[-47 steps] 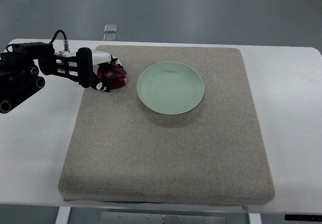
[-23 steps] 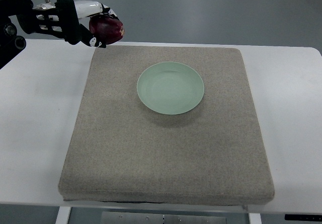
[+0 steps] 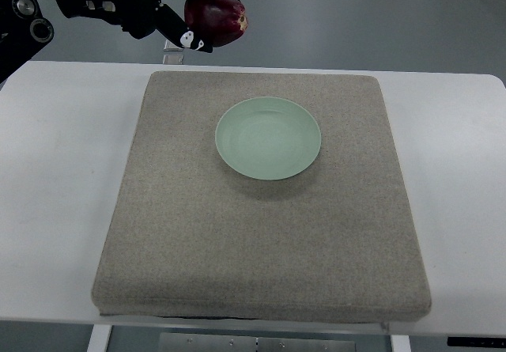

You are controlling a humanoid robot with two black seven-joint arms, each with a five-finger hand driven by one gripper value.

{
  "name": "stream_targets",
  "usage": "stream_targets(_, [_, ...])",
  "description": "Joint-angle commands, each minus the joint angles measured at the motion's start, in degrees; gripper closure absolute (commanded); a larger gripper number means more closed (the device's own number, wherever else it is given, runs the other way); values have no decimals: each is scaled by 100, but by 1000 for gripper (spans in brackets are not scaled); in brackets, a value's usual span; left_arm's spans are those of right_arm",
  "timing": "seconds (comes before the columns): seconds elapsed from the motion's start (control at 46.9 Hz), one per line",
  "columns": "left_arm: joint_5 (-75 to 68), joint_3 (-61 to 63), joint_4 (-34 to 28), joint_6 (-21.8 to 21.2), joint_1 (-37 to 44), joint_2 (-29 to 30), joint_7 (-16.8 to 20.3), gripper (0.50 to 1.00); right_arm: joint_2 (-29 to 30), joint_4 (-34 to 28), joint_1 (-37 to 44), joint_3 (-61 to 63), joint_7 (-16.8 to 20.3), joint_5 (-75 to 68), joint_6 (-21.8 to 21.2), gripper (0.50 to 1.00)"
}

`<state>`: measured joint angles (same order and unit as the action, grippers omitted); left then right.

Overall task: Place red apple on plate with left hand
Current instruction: 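Lift the apple with the left hand, raising it off the pad, then carry the apple over the green plate and lower it onto it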

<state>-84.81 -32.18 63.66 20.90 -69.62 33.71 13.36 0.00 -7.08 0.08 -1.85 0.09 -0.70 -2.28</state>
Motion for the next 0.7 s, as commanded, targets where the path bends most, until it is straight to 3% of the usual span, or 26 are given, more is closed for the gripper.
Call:
stream_targets(0.0, [-18, 72, 23, 2, 18, -250, -17, 1000, 0, 5, 1, 0, 0, 0, 0, 568])
stream_targets(0.341, [-211, 652, -328, -130, 106, -980, -44, 1000, 0, 5, 1, 0, 0, 0, 0, 568])
stream_targets(0.683, [-685, 1091, -636, -754, 572, -1350, -52, 1000, 0, 5, 1, 0, 0, 0, 0, 568])
